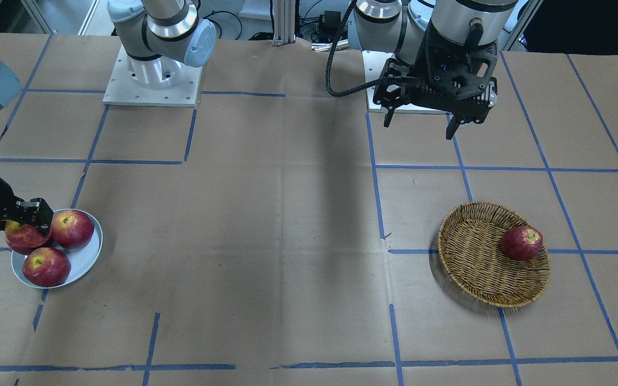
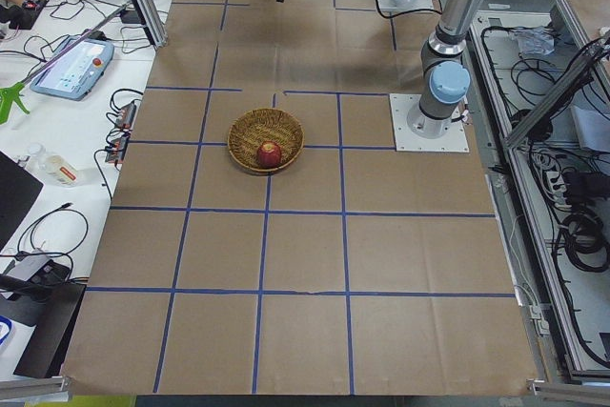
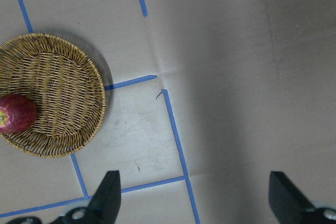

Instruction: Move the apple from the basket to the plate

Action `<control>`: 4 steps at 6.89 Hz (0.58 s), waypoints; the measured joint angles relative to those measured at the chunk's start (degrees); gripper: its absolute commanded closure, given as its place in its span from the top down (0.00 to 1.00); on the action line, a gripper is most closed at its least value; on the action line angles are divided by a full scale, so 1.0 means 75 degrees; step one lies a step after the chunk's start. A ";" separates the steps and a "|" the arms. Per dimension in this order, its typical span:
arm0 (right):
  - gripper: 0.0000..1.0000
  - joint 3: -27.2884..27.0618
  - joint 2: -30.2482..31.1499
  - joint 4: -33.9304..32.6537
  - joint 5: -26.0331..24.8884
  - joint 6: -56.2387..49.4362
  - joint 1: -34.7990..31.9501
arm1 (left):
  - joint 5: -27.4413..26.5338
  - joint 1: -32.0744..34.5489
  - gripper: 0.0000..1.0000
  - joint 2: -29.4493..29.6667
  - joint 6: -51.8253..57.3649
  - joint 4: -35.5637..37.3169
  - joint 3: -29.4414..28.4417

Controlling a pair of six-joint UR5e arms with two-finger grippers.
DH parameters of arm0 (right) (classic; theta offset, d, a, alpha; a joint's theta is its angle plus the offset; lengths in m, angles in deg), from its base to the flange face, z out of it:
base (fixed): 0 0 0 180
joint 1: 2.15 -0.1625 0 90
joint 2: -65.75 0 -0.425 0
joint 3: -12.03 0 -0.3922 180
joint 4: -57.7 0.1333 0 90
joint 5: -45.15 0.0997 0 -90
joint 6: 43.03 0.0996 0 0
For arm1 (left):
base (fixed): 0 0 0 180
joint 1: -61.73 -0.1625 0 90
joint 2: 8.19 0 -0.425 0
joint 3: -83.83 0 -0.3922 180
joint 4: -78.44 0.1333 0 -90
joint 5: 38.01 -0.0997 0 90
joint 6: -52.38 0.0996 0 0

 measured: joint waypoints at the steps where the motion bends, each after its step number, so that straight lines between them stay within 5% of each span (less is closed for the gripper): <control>1: 0.97 0.0000 -0.0034 -0.0001 -0.0030 0.0000 0.0000 | 0.0000 0.0000 0.99 0.0000 0.0000 0.0000 0.0000; 4: 1.00 0.0063 -0.0061 0.0006 -0.0075 0.0055 -0.0002 | 0.0000 0.0000 0.99 0.0000 0.0000 -0.0007 0.0000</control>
